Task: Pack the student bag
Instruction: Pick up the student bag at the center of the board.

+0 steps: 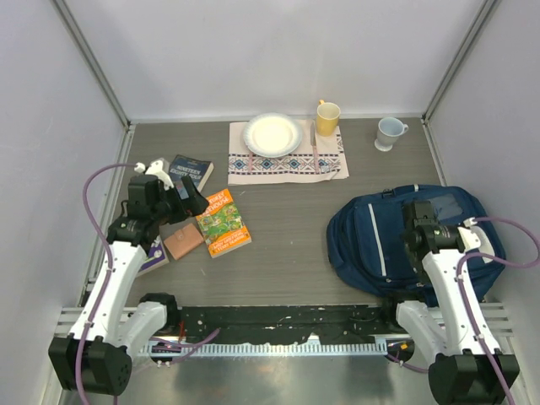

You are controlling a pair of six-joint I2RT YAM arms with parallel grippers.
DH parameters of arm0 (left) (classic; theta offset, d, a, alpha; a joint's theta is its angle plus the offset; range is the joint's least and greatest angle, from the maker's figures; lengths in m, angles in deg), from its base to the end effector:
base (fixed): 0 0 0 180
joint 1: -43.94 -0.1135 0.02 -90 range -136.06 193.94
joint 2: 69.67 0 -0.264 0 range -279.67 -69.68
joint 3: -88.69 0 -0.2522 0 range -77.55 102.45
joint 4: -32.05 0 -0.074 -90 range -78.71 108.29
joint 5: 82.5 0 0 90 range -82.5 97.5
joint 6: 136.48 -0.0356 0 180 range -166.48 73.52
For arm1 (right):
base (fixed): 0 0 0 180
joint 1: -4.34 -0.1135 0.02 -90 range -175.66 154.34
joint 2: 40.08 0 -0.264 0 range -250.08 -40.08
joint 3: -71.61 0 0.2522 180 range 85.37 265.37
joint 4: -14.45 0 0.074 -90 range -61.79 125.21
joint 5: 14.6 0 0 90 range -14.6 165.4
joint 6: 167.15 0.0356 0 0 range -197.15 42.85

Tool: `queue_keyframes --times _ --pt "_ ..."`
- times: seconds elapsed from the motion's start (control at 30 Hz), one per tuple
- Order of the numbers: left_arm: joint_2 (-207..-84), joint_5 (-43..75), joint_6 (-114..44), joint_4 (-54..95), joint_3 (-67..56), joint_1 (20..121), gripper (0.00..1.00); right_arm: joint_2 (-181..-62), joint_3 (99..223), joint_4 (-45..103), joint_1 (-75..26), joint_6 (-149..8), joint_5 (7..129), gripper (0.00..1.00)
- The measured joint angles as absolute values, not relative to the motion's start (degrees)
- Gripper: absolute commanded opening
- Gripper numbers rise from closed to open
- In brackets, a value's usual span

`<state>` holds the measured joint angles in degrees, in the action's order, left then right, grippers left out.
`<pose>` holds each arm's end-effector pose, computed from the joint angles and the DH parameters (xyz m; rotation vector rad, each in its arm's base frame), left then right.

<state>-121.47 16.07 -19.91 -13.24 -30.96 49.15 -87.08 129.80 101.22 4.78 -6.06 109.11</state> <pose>0.1924 -0.0229 0.2931 -0.3329 2.2197 -0.4696 0.1130 -0.0206 0.2552 1.5796 2.0247 -0.4466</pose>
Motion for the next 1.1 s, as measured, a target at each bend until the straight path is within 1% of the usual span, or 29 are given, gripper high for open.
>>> queue_keyframes --times 0.03,0.07,0.1,0.23,0.27,0.37,0.53,0.63,0.77,0.87,1.1 --pt "-121.66 16.86 -19.93 -12.97 -30.96 49.15 0.99 -87.15 129.55 101.07 4.78 -6.06 108.98 0.92" --pt "-122.08 18.39 -19.87 -12.32 -31.02 49.15 1.0 -87.91 128.48 99.84 4.78 -6.46 108.28 0.88" --pt "-122.54 19.72 -19.8 -11.62 -31.13 49.15 1.0 -88.41 127.15 98.09 4.78 -7.02 107.3 0.86" --pt "-124.24 25.3 -18.84 -9.15 -32.09 49.15 1.0 -92.33 120.62 89.35 4.78 -10.39 103.01 0.79" --pt "-124.42 26.33 -18.54 -8.65 -32.51 49.17 0.99 -93.05 118.98 87.1 4.81 -11.48 102.05 0.76" --pt "-124.35 28.1 -17.79 -7.58 -33.89 49.21 1.0 -90.99 115.57 82.25 4.87 -14.0 99.8 0.69" --pt "-124.42 27.16 -16.48 -6.18 -34.52 52.54 1.0 -86.05 110.98 73.16 2.71 -16.14 94.67 0.69" --pt "-126.73 25.04 -15.87 -4.47 -33.95 58.77 1.0 -86.75 110.43 67.69 -0.24 -16.62 92.59 0.69" --pt "-134.75 21.43 -14.25 -1.04 -30.98 69.56 1.0 -88.85 110.01 61.16 -3.65 -16.62 89.83 0.7" --pt "-142.12 19.92 -12.37 2.48 -27.9 75.7 1.0 -90.12 109.99 58.4 -4.31 -16.62 88.33 0.7" --pt "-159.67 16.25 -7.1 11.59 -18.57 85.47 0.99 -87.96 108.94 57.18 -4.31 -16.66 87.28 0.72"
